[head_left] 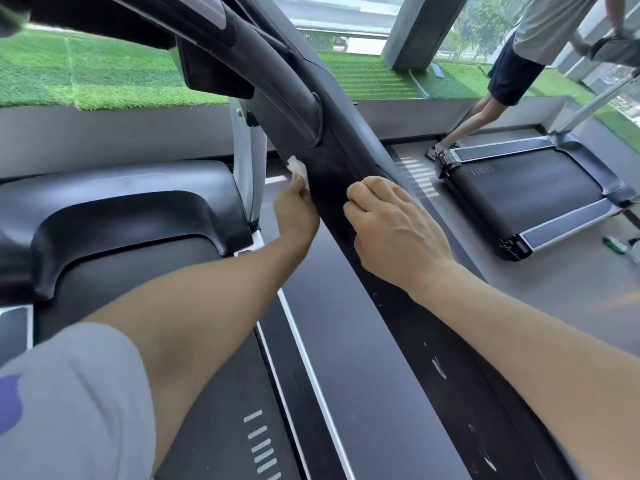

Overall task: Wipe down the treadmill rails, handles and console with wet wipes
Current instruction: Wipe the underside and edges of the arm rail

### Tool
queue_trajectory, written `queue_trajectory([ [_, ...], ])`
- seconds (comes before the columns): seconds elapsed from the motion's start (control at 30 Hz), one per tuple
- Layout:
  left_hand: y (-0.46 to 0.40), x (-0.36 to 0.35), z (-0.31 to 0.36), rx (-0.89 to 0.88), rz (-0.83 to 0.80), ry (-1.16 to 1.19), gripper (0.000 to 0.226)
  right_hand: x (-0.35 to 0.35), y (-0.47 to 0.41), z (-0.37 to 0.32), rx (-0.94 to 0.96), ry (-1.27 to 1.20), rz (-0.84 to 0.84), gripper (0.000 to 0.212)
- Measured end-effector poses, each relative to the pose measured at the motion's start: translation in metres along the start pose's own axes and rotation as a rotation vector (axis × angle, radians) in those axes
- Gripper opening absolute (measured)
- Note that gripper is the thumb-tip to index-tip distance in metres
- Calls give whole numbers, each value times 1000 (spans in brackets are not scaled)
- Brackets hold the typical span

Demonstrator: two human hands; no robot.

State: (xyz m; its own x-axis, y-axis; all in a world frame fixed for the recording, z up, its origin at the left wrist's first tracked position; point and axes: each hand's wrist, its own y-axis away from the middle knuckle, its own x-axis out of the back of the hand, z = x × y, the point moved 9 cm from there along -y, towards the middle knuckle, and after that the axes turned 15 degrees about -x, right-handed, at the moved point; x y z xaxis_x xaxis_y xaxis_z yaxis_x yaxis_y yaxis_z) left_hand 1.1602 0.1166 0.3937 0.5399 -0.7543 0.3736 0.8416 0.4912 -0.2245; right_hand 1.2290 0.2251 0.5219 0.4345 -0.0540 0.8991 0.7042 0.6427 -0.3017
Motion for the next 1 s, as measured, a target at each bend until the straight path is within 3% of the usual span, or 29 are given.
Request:
queue_trajectory([
  [0.07, 26, -7, 2, -5, -30, 15, 29, -1, 2, -2, 29, 31, 6, 16],
  [0.17, 73, -21, 6, -21, -93, 120, 25, -4, 3, -5, 74, 83, 7, 35],
  [0.27, 94, -26, 12, -70, -146, 178, 32, -7, 5, -15, 131, 157, 15, 36],
  [0.43, 30, -11, 8, -58, -113, 137, 24, -13, 13, -15, 180, 213, 28, 39],
  [0.5, 6, -5, 3, -78, -114, 75, 20, -17, 17, -15, 192, 221, 18, 29],
  [0.73, 80, -15, 21, -117, -177, 128, 25, -23, 26, -16, 160, 203, 3, 27],
  [0.87, 50, -9, 16, -78, -165, 132, 12, -20, 26, -16, 165, 197, 32, 29],
  [1.0, 4, 1, 20, -33, -112, 135, 30, -20, 29, -16, 165, 197, -2, 26],
])
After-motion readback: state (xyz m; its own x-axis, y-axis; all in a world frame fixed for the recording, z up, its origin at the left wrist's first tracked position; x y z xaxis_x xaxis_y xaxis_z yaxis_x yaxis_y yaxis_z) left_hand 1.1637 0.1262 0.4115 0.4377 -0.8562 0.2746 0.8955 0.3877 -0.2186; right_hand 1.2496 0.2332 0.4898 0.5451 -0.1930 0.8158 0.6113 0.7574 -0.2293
